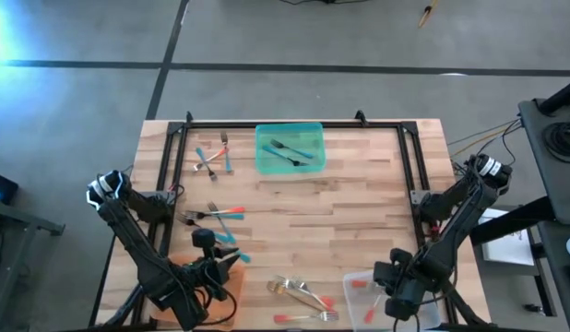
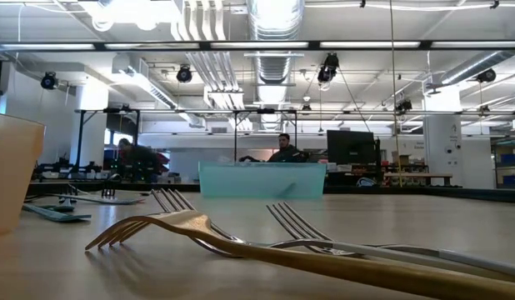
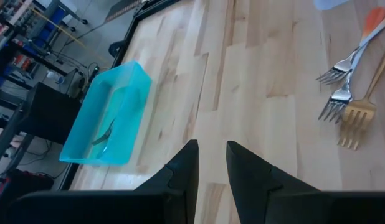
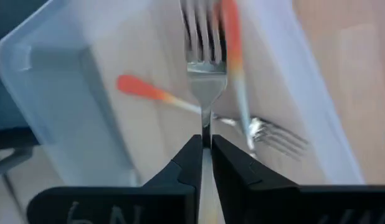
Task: Sort silverware by color (type)
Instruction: Put the orange fork into the transparent bin
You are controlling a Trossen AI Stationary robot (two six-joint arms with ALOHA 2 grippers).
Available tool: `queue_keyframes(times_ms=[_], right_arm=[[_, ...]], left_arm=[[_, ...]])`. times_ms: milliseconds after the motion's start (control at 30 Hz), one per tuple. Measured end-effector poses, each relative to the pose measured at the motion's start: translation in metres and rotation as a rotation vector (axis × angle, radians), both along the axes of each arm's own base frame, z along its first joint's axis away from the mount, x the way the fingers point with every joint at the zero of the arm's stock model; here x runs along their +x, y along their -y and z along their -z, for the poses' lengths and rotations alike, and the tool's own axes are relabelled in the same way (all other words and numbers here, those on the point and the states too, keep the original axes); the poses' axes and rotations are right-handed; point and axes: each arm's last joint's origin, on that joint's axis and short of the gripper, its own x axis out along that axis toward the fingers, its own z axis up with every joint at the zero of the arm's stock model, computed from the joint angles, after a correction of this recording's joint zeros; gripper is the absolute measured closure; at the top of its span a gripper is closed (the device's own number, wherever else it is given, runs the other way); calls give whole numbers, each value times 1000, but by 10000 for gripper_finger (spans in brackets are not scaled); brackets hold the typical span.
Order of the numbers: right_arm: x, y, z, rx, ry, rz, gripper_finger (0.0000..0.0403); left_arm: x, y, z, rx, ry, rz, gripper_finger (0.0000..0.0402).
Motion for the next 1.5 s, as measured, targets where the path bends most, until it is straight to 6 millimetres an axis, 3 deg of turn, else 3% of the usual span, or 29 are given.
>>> queue_keyframes(times_ms=[367,767,1000,1233,1500], right_arm=[[6,2,-2,-38,70,75,333],[53,17,-33,-167,405,8,335],[77,20,-7,-265,411,-140,335],[104,-3,15,-244,554,-348,317],[118,-16,32,-230,569,-361,286]], left_arm=[[2,1,0,-21,12,-2,336],[7,11,2,-173,-59,56,336],[13,24,-1,-284,-87,176,336],[17,31,-3,-337,-68,234,336],[18,34,-4,-368,-76,261,336]])
